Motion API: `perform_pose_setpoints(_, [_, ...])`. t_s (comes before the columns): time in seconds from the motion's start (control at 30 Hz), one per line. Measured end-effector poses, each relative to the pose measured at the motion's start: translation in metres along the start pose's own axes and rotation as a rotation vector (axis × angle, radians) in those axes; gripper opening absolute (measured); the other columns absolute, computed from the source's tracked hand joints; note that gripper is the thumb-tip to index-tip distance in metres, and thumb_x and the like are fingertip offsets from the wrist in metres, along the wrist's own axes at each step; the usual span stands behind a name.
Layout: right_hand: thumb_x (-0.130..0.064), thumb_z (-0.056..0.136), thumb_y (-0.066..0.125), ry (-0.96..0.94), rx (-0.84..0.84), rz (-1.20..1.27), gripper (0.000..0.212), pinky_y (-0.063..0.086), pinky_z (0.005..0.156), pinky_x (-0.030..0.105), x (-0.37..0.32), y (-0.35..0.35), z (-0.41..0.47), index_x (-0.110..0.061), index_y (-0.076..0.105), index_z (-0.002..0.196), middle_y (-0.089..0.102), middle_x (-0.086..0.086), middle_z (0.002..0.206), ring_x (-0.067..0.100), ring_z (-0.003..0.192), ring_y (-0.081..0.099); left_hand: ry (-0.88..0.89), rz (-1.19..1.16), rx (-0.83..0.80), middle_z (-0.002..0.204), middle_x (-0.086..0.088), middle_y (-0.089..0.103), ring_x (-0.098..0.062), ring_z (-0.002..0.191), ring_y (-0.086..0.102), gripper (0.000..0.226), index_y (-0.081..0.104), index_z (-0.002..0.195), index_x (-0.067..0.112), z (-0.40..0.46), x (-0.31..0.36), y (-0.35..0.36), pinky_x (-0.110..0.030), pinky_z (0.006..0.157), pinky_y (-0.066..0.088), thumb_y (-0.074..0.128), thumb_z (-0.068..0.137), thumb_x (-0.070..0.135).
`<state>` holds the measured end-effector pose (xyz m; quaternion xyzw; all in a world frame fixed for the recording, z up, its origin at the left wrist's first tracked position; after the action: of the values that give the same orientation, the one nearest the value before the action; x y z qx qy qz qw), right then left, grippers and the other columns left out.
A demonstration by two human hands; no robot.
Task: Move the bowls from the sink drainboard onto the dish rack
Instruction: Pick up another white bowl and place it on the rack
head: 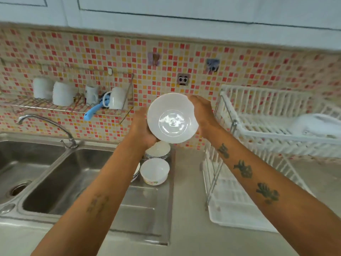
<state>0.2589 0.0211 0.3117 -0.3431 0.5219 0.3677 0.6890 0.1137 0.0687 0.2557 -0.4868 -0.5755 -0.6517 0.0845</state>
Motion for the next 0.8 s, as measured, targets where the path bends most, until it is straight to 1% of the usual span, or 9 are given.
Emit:
perform_pose_setpoints(0.07, [-0.025, 0.094, 0.049, -0.060, 0.062, 0.009, 0.018, 0.042, 0.078, 0.034, -0.025, -0.031, -0.003, -0.020, 0.062, 0.082, 0.058, -0.002, 0.084, 0.018, 0.080, 0.053, 0.051, 0.085, -0.095, 0.109, -0.008, 0.067, -0.030, 0.092, 0.065, 0.028, 0.065, 0.109, 0.025, 0.001, 0.004, 0.037, -0.043, 0.070, 0.060, 0.039, 0.099, 0.028])
perform_pose_setpoints(0.13, [-0.023, 0.094, 0.050, -0.111, 0.123, 0.024, 0.023, 0.042, 0.073, 0.032, -0.046, -0.060, -0.008, -0.023, 0.060, 0.073, 0.057, -0.003, 0.078, 0.017, 0.074, 0.052, 0.090, 0.145, -0.170, 0.114, -0.007, 0.066, -0.031, 0.095, 0.065, 0.026, 0.066, 0.108, 0.026, -0.003, 0.004, 0.074, -0.044, 0.072, 0.059, 0.041, 0.098, 0.029])
perform_pose_setpoints(0.23, [-0.024, 0.094, 0.048, -0.161, 0.184, -0.014, 0.025, 0.042, 0.067, 0.029, -0.067, -0.099, -0.014, -0.025, 0.059, 0.072, 0.056, -0.004, 0.077, 0.015, 0.070, 0.052, 0.134, 0.201, -0.236, 0.111, -0.006, 0.068, -0.032, 0.093, 0.066, 0.025, 0.066, 0.106, 0.026, -0.006, -0.002, 0.119, -0.047, 0.073, 0.058, 0.043, 0.097, 0.026])
perform_pose_setpoints(0.4, [-0.023, 0.094, 0.047, -0.202, 0.286, -0.040, 0.027, 0.040, 0.063, 0.027, -0.082, -0.155, -0.022, -0.024, 0.056, 0.068, 0.054, -0.002, 0.076, 0.015, 0.067, 0.050, 0.079, 0.281, -0.308, 0.089, -0.002, 0.070, -0.029, 0.077, 0.066, 0.025, 0.066, 0.091, 0.028, -0.013, -0.023, 0.177, -0.036, 0.052, 0.057, 0.041, 0.097, 0.030])
perform_pose_setpoints(0.47, [-0.022, 0.094, 0.046, -0.212, 0.324, -0.044, 0.027, 0.040, 0.063, 0.027, -0.085, -0.176, -0.024, -0.024, 0.056, 0.068, 0.054, -0.003, 0.075, 0.015, 0.067, 0.049, 0.024, 0.305, -0.326, 0.086, -0.004, 0.067, -0.030, 0.075, 0.064, 0.025, 0.064, 0.086, 0.027, -0.011, -0.033, 0.195, -0.033, 0.047, 0.054, 0.040, 0.095, 0.030])
perform_pose_setpoints(0.5, [-0.022, 0.094, 0.046, -0.215, 0.347, -0.043, 0.028, 0.040, 0.064, 0.027, -0.086, -0.187, -0.025, -0.025, 0.055, 0.067, 0.053, -0.003, 0.075, 0.015, 0.068, 0.049, -0.007, 0.319, -0.340, 0.091, -0.005, 0.066, -0.032, 0.079, 0.063, 0.023, 0.064, 0.088, 0.028, -0.009, -0.038, 0.203, -0.035, 0.050, 0.055, 0.041, 0.094, 0.032])
perform_pose_setpoints(0.57, [-0.023, 0.092, 0.047, -0.225, 0.390, -0.044, 0.028, 0.041, 0.068, 0.031, -0.088, -0.209, -0.026, -0.026, 0.055, 0.065, 0.054, -0.003, 0.076, 0.018, 0.072, 0.049, -0.074, 0.346, -0.386, 0.108, -0.008, 0.065, -0.038, 0.095, 0.063, 0.024, 0.065, 0.099, 0.029, -0.004, -0.050, 0.221, -0.049, 0.066, 0.058, 0.045, 0.089, 0.036])
perform_pose_setpoints(0.67, [-0.025, 0.092, 0.048, -0.241, 0.434, -0.057, 0.025, 0.042, 0.075, 0.037, -0.089, -0.241, -0.029, -0.026, 0.058, 0.069, 0.055, -0.002, 0.081, 0.022, 0.081, 0.051, -0.125, 0.387, -0.452, 0.122, -0.013, 0.062, -0.046, 0.110, 0.058, 0.030, 0.065, 0.106, 0.030, 0.002, -0.067, 0.246, -0.067, 0.091, 0.045, 0.044, 0.089, 0.042])
perform_pose_setpoints(0.8, [-0.023, 0.094, 0.050, -0.296, 0.435, -0.091, 0.023, 0.042, 0.080, 0.038, -0.090, -0.284, -0.031, -0.028, 0.062, 0.075, 0.058, -0.001, 0.092, 0.019, 0.085, 0.053, -0.183, 0.469, -0.557, 0.122, -0.014, 0.059, -0.046, 0.110, 0.057, 0.032, 0.062, 0.109, 0.028, 0.007, -0.094, 0.277, -0.062, 0.087, 0.049, 0.039, 0.092, 0.043])
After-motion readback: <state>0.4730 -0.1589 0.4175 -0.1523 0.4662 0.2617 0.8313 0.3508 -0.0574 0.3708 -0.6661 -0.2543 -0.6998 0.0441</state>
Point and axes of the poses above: each hand's wrist, its own z-axis towards the middle knuckle, its own y-axis out of the palm, x = y × z, the point moved 6 cm from there along z, towards the middle knuckle
